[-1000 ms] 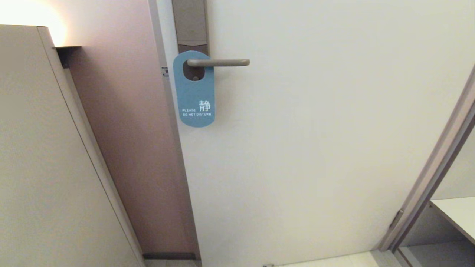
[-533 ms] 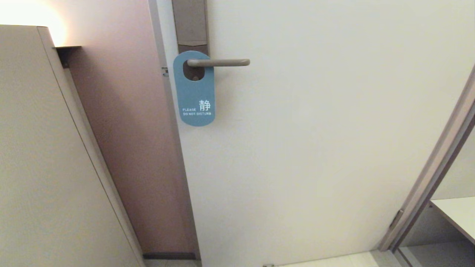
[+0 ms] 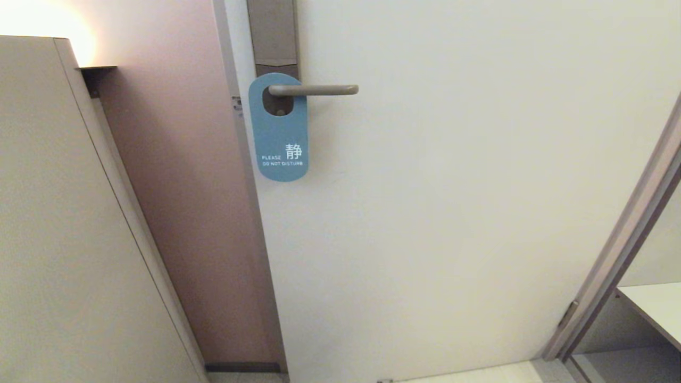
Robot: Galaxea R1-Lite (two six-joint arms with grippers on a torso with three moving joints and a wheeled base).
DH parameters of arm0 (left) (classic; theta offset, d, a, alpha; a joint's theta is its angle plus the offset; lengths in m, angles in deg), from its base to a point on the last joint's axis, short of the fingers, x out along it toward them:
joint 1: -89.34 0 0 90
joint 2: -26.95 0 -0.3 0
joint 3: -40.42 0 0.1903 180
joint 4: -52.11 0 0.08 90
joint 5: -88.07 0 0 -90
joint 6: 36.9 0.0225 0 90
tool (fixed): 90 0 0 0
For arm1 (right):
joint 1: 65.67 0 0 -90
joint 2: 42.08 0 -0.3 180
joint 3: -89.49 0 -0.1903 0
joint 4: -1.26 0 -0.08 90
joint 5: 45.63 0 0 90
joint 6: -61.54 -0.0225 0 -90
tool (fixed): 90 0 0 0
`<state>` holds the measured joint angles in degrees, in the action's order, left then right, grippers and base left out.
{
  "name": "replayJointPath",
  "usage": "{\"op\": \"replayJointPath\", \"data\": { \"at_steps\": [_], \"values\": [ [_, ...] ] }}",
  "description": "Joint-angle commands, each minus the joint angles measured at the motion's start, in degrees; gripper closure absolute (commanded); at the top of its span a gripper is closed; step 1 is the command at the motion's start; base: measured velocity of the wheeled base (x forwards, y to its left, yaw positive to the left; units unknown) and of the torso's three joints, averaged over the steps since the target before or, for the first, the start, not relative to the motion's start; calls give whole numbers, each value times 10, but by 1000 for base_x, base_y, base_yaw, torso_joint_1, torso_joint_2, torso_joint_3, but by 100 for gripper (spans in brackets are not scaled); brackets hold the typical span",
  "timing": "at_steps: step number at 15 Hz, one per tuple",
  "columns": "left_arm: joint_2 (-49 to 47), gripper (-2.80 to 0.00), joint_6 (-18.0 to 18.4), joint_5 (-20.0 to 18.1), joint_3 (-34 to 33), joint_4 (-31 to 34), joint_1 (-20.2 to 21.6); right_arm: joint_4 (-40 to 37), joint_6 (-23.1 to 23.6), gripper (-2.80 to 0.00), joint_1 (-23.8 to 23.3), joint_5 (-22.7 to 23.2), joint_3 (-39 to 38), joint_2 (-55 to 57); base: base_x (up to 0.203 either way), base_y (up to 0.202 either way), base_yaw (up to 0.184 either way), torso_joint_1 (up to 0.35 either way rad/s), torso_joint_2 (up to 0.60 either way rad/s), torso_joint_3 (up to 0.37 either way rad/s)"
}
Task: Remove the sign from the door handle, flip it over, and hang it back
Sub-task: Take down the sign
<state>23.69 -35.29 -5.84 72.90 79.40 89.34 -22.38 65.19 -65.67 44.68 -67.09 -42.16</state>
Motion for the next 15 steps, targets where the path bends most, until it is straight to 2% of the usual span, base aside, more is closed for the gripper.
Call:
{"op": "replayJointPath", "data": {
  "at_steps": [1,6,11,15],
  "values": [
    [-55,0,-8,0,29,1,-1,0,0,0,0,0,0,1,0,0,0,0,0,0],
    [-222,0,-91,3,140,-9,-44,0,0,0,0,0,0,1,0,0,0,0,0,0],
    [-364,0,-104,-4,229,-23,-51,0,0,0,0,0,0,1,0,0,0,0,0,0],
    [-467,0,-105,-54,292,-49,-50,0,0,0,0,0,0,1,0,0,0,0,0,0]
  ]
}}
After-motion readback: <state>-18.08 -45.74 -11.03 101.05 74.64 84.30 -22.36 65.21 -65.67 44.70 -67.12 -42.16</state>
